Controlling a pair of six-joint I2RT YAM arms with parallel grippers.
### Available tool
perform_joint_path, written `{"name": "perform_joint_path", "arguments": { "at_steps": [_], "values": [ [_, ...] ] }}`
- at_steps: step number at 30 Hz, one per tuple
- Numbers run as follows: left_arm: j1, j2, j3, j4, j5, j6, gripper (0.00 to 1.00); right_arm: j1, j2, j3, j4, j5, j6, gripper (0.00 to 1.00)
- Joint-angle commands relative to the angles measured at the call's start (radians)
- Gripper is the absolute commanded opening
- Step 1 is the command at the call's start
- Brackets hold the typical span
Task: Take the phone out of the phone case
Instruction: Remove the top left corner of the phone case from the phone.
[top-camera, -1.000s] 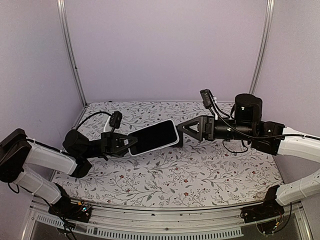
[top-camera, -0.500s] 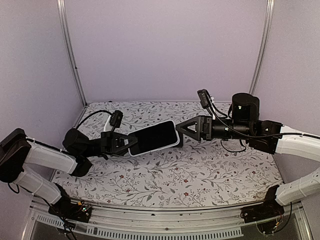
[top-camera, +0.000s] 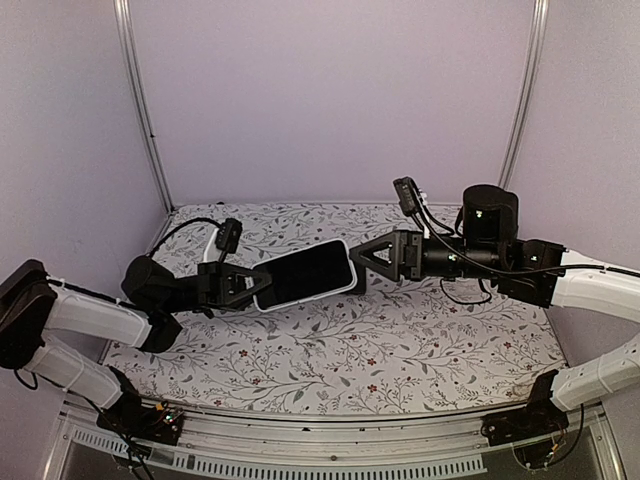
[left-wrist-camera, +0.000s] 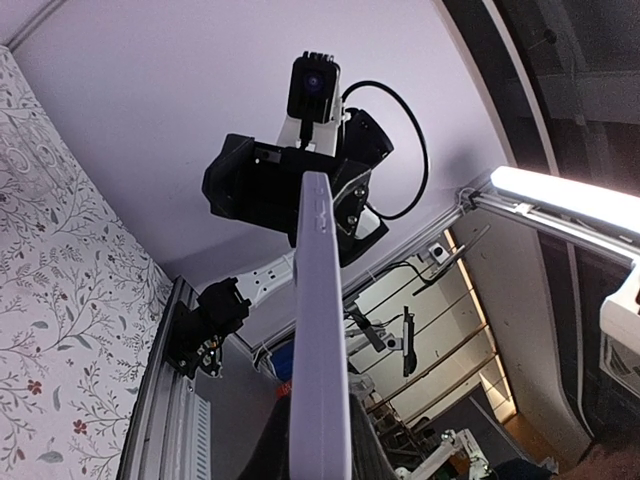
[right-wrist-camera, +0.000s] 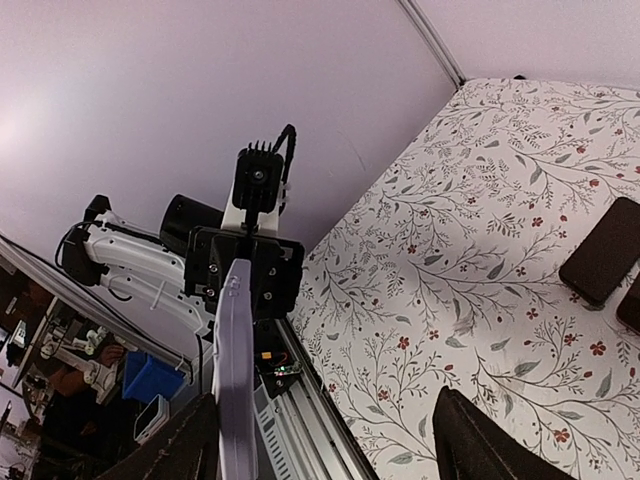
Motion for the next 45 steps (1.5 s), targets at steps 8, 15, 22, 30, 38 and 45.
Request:
{"name": "perform_joint_path", "arguments": {
  "at_steps": [8, 15, 22, 30, 38, 45],
  "values": [
    [-0.041, -0.112, 0.059, 0.117, 0.042, 0.074, 0.0, -0.004, 0.034, -0.013, -0.128, 0.127, -0.005, 0.74],
    [-0.065, -0.143, 0.072, 0.084, 0.059, 0.108, 0.0, -0.024, 0.036, -0.019, -0.155, 0.132, 0.02, 0.73],
    [-0.084, -0.167, 0.086, 0.045, 0.075, 0.139, 0.0, -0.038, 0.051, -0.01, -0.182, 0.132, 0.028, 0.72],
    [-0.098, -0.197, 0.099, -0.021, 0.088, 0.175, 0.0, -0.056, 0.065, 0.002, -0.2, 0.134, 0.039, 0.71],
    [-0.112, -0.241, 0.1, -0.096, 0.092, 0.224, 0.0, -0.068, 0.112, 0.027, -0.222, 0.134, 0.044, 0.71],
    [-0.119, -0.251, 0.098, -0.135, 0.088, 0.246, 0.0, -0.088, 0.138, 0.049, -0.227, 0.121, 0.038, 0.71]
  ]
}}
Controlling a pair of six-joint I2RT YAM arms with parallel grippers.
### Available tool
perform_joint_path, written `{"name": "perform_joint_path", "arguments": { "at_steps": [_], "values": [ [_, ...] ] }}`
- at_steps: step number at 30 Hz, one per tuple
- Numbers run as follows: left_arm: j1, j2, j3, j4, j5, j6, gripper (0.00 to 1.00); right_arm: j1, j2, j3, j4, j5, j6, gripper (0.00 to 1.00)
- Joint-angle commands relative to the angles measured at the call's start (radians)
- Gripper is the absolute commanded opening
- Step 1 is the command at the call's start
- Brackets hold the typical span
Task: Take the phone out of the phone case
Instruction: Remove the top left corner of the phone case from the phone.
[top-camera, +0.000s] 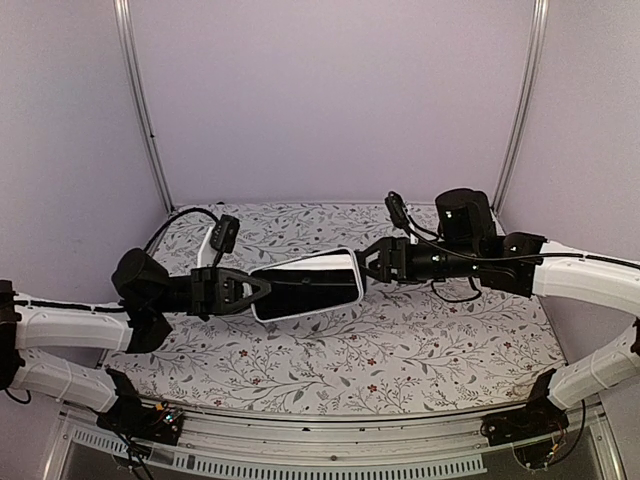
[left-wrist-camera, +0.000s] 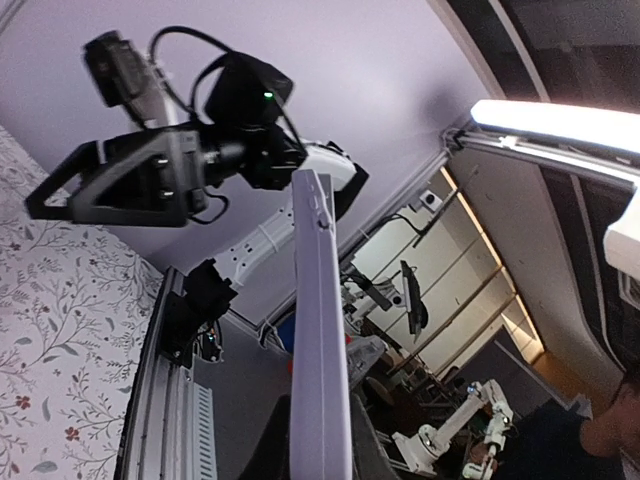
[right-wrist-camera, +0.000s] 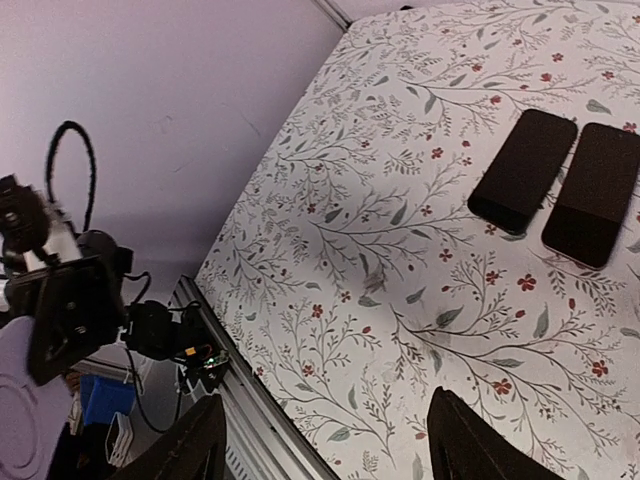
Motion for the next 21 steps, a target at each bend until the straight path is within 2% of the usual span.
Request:
{"name": "perform_joint_path", "arguments": {
  "at_steps": [1, 8, 13, 21],
  "values": [
    [-0.042, -0.055, 0.065, 0.169, 0.101, 0.044, 0.0, -0.035, 0.039, 0.011, -0.086, 0.064, -0.002, 0.71],
    [-0.021, -0.074, 0.071, 0.042, 0.051, 0.112, 0.0, -0.035, 0.047, 0.035, -0.083, 0.029, -0.039, 0.72],
    [0.037, -0.06, 0.079, 0.027, 0.07, 0.092, 0.0, -0.036, -0.025, 0.012, -0.069, 0.016, -0.068, 0.76],
    [0.089, -0.009, 0.092, 0.066, 0.131, 0.053, 0.0, -0.034, -0.14, -0.068, 0.059, -0.175, -0.117, 0.81]
  ]
}}
